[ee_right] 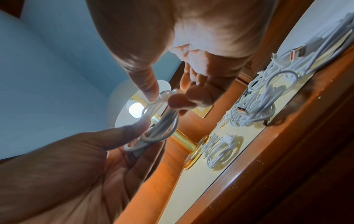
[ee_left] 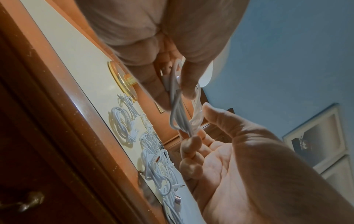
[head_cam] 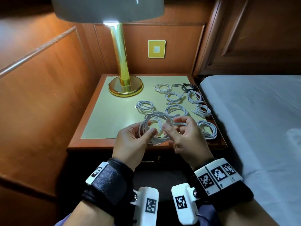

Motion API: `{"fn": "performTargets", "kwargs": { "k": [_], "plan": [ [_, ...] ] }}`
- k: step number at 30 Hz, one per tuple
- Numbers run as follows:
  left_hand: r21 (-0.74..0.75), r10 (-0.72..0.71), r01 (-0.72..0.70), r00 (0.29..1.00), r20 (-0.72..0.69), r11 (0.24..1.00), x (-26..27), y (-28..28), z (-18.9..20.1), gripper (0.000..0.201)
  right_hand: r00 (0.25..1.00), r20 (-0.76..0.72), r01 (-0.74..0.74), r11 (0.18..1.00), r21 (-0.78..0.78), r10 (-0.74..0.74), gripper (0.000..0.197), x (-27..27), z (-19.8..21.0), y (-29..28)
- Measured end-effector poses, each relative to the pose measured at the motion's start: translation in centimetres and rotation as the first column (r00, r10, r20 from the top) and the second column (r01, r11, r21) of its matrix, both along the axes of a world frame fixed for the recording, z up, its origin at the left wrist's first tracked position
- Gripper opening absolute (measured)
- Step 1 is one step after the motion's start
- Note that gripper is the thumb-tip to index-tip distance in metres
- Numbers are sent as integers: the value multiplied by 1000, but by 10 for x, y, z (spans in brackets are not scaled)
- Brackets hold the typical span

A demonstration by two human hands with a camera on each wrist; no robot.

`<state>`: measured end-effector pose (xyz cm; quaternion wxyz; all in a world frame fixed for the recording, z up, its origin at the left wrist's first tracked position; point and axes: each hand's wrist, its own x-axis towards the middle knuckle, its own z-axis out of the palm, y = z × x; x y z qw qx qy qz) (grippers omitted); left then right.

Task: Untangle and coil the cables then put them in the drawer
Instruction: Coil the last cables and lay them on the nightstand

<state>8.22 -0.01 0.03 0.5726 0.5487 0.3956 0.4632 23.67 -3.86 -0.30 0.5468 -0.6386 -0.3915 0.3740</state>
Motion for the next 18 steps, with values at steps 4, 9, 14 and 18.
{"fn": "performTargets", "kwargs": {
  "k": [4, 9, 14, 18],
  "plan": [
    [-6, -9, 9, 999, -37, 1000, -3, 0, -1, 29, 977, 209, -38, 999, -37, 45, 28, -3, -2, -1],
    [-123, -9, 10, 1000, 9, 992, -5, 0, 0, 14, 974, 225, -23, 999, -32, 30, 24, -4, 3, -1],
    [-202, -11, 25, 997, 70, 979, -6, 1, 1, 29, 973, 230, 23, 999, -38, -14, 28, -4, -2, 3],
    [-96, 33, -33, 999, -11, 995, -5, 3, 1, 16, 988, 157, -10, 999, -43, 16, 14, -5, -1, 2]
  ]
}}
